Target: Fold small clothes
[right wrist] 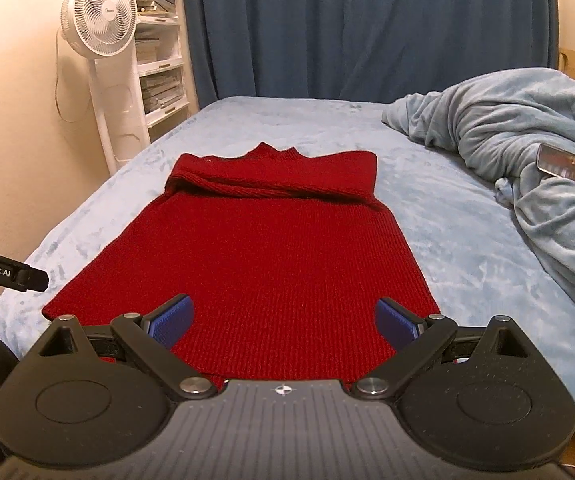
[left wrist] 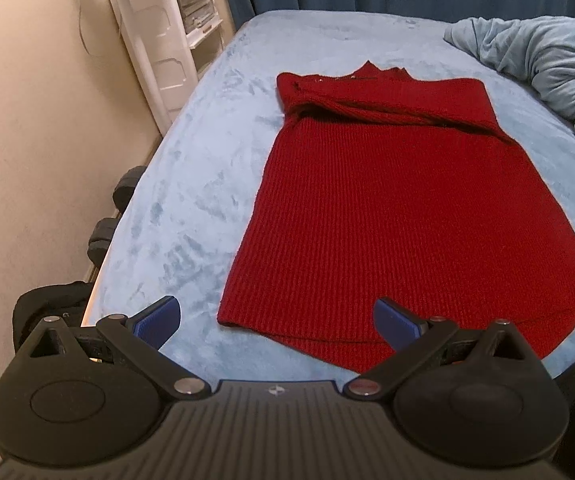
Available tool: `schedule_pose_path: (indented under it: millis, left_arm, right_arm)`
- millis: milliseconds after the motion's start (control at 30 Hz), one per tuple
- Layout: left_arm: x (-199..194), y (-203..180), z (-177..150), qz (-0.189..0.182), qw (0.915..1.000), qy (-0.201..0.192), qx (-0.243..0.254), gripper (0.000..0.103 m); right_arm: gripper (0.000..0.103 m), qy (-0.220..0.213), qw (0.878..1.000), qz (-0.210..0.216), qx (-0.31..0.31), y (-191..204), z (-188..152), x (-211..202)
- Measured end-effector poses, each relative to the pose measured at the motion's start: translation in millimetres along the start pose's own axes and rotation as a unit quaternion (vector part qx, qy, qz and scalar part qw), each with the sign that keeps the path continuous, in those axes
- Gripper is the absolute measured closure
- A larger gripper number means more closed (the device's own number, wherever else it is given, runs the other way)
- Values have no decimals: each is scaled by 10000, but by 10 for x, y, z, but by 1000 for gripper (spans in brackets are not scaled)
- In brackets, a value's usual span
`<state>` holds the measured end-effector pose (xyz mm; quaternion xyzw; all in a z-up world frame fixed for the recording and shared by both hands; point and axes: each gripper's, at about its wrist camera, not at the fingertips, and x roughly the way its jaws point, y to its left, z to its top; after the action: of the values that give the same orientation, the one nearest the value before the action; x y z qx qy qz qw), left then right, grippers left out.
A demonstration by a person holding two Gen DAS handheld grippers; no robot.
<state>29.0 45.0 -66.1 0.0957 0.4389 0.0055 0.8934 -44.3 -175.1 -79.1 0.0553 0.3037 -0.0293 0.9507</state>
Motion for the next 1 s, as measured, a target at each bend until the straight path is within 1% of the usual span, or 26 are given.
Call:
schedule_pose_path:
  millis: [133, 233, 300, 367, 433, 500, 533, 567, 667, 733, 833, 867, 933, 1000]
  left_arm:
    - [94, 4, 4, -12, 10000, 82, 5, 0]
    - [236, 46, 30, 77, 9999, 83, 80, 0]
    - [397, 121, 54, 70, 9998, 148, 146, 0]
    - [578, 229, 89, -67, 9997, 181, 148, 0]
    - [765, 332, 134, -207, 9995, 178, 167, 0]
    - [981, 417, 193, -275, 9992, 247, 169, 0]
    - [1090, 456, 222, -316, 9990, 296, 130, 0]
    - [1213, 496, 255, -376, 9985, 387, 59, 0]
    - [1577, 593, 344, -506, 9954, 766, -265, 0]
    - [1768, 606, 373, -529, 9929, 1001, -358, 0]
    - [2024, 591, 376, -477, 9900, 1301, -270, 0]
    - [2082, 604, 368, -573, 9886, 1361, -283, 0]
    - [2131, 668, 363, -734, 9862, 1402, -484, 0]
    - [2147, 708, 347, -796, 9851, 1396, -619, 0]
  right_arm:
    - [6, 89, 10000, -21, 33, -52, -17, 78]
    - [6, 98, 9999, -103, -43, -121, -5, 155]
    - [5, 109, 9995, -216, -200, -246, 17, 254]
    - [5, 236, 9989, -346, -221, -443, 38, 396]
    - [5, 552, 9973, -491, 48, -743, 59, 592]
    - [5, 959, 9925, -580, 498, -1067, 59, 836]
    - [5, 1067, 9898, -650, 678, -1200, 48, 942]
    - [5, 1216, 9863, -726, 849, -1347, 36, 1077]
    - [5, 1586, 9783, -722, 1122, -1659, 1, 1423]
    - [5, 1766, 9745, -748, 1167, -1778, -48, 1612]
    - [5, 1920, 9685, -796, 1370, -1955, -61, 1857]
    - [5, 1976, 9656, -758, 1512, -1998, -79, 1914]
    - [5, 2097, 9581, -688, 1825, -2095, -129, 2019]
    - [2, 2157, 9521, -684, 2056, -2143, -195, 2088]
